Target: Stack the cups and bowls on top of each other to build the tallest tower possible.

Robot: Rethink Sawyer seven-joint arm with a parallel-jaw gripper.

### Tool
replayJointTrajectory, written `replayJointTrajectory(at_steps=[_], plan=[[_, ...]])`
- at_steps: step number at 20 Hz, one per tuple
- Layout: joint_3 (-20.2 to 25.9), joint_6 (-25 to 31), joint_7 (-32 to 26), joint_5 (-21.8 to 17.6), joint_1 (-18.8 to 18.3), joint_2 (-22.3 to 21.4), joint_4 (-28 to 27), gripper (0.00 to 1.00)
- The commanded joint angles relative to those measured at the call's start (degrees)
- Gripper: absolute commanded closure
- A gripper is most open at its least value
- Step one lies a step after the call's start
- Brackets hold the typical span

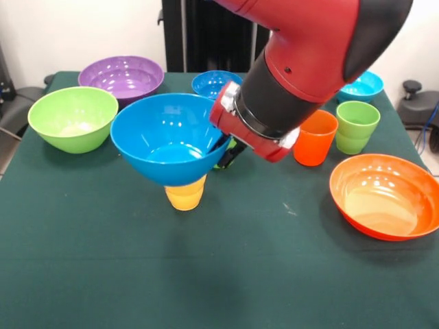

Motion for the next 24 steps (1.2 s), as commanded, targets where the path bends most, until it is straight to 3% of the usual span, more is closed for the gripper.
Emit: replayJointTrajectory(at_steps=[1,5,12,24], plan=[[2.76,3.17,7.66,0.71,-0.09,3.39,-6.04,1.00],[2.40,2.97,8.02,1.06,0.14,4.06,-5.14,1.00],[0.80,0.43,10.21,1.60,2.22,0.99,2.84,1.00],[-1.73,2.02,9.83,2.66,3.65,-0.93,4.34,1.00]])
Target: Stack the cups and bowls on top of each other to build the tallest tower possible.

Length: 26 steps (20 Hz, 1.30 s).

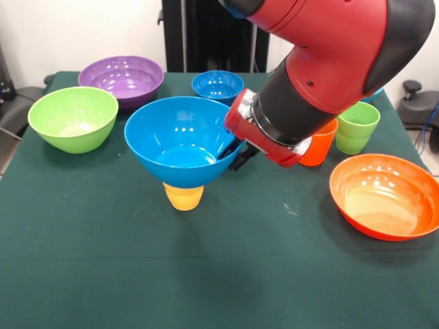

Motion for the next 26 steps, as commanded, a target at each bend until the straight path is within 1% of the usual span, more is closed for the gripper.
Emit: replayJointTrajectory(at_steps=[1,6,12,17,26], plan=[[1.78,2.34,9.70,1.09,0.76,-3.18,4.42,1.00],[1.65,1.62,9.44,1.55,0.90,-3.45,5.63,1.00],[1.89,-0.11,9.83,1.56,0.69,-2.44,5.79,1.00],[1.67,0.23,9.17,1.65,0.53,-2.55,5.97,1.00],[1.53,-1.33,9.07,1.46,0.42,-1.54,6.91,1.00]])
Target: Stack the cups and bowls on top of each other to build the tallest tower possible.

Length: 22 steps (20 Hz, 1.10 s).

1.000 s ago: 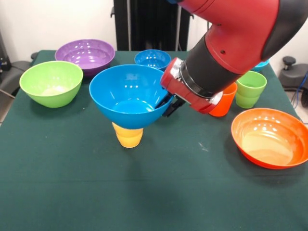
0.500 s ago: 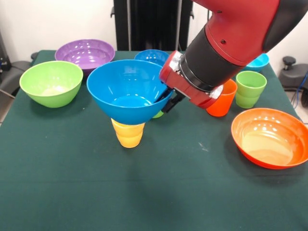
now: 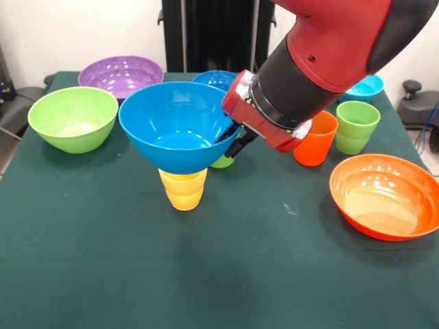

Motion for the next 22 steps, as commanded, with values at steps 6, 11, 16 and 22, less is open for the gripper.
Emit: replayJointTrajectory(at_steps=[6,11,16,22], plan=[[3.18,-1.49,8.55,0.60,-0.20,0.19,6.11,1.00],[3.32,-1.97,8.79,0.67,-0.26,0.36,6.78,1.00],[3.89,-3.67,8.88,0.76,-0.88,1.45,6.82,1.00],[4.35,-5.06,8.64,0.92,-1.38,1.86,7.14,1.00]])
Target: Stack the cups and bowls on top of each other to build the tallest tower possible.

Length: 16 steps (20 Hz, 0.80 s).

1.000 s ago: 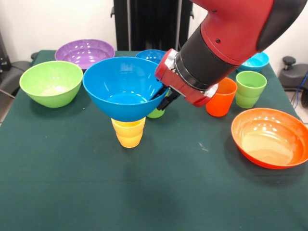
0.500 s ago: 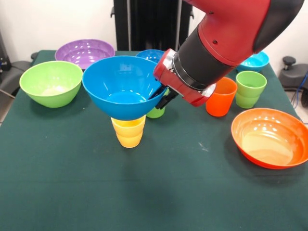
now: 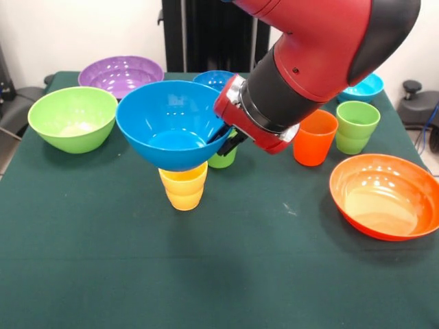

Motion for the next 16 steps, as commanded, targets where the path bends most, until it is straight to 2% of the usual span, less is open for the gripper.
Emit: replayJointTrajectory(at_steps=[1,16], plan=[[4.67,-4.85,8.44,0.96,-1.18,1.21,5.03,1.00],[5.21,-6.26,9.86,2.45,-1.20,3.81,3.26,1.00]])
